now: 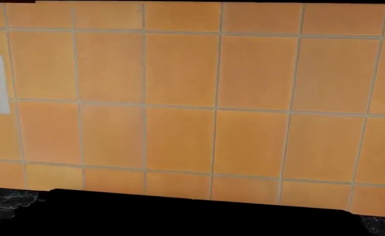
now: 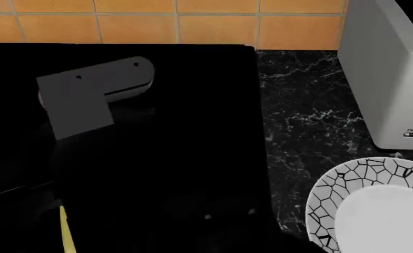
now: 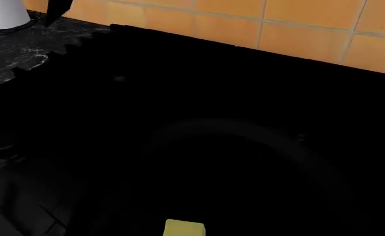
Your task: Pick the butter stick from the pan and place it on the plate.
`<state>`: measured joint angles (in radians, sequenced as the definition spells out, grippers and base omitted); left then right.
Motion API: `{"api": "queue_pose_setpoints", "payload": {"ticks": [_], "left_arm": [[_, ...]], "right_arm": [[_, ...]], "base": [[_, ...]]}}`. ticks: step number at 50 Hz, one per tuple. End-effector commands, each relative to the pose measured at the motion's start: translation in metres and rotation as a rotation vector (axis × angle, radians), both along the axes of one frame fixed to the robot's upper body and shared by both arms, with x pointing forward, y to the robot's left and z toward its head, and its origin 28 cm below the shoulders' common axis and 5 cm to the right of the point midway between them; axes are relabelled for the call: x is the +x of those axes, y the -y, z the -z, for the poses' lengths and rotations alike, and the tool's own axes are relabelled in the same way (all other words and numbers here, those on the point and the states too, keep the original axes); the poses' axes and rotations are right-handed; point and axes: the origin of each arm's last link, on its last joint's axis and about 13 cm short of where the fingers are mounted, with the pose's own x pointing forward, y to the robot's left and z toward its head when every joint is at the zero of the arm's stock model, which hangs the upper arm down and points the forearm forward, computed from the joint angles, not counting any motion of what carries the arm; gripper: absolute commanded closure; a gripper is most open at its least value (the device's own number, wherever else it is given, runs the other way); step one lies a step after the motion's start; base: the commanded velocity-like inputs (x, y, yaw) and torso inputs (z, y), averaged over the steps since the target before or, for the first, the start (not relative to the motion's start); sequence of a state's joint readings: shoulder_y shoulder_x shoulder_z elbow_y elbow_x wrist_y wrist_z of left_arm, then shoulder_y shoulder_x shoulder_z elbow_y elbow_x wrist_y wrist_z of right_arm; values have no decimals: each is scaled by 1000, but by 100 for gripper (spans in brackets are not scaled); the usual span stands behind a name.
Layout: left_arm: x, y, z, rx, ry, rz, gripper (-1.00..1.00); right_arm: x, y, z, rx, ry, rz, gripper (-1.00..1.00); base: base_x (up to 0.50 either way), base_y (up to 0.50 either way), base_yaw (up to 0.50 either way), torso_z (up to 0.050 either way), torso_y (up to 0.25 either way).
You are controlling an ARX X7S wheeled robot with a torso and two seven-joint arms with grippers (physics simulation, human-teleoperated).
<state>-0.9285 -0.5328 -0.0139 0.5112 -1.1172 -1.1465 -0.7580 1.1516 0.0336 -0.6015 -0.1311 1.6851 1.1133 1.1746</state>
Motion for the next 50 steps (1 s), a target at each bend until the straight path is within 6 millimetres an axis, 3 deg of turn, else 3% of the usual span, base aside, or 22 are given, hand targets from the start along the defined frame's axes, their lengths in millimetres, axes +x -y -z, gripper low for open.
{"api": "queue_pose_setpoints", "payload": {"ticks": [1, 22, 50], "left_arm": [[1, -1, 2, -6, -1, 2, -100], [2, -1, 5, -7, -4, 1, -100], [7, -4, 14, -9, -17, -6, -100]], "right_arm": [[-7, -2, 7, -17, -43, -15, -100], [-12, -1, 18, -42, -89, -25, -100], [-11, -4, 16, -11, -123, -14, -100]], "base": [[0, 0, 0, 0, 0], [0, 0, 0, 0, 0], [0, 0, 0, 0, 0]]}}
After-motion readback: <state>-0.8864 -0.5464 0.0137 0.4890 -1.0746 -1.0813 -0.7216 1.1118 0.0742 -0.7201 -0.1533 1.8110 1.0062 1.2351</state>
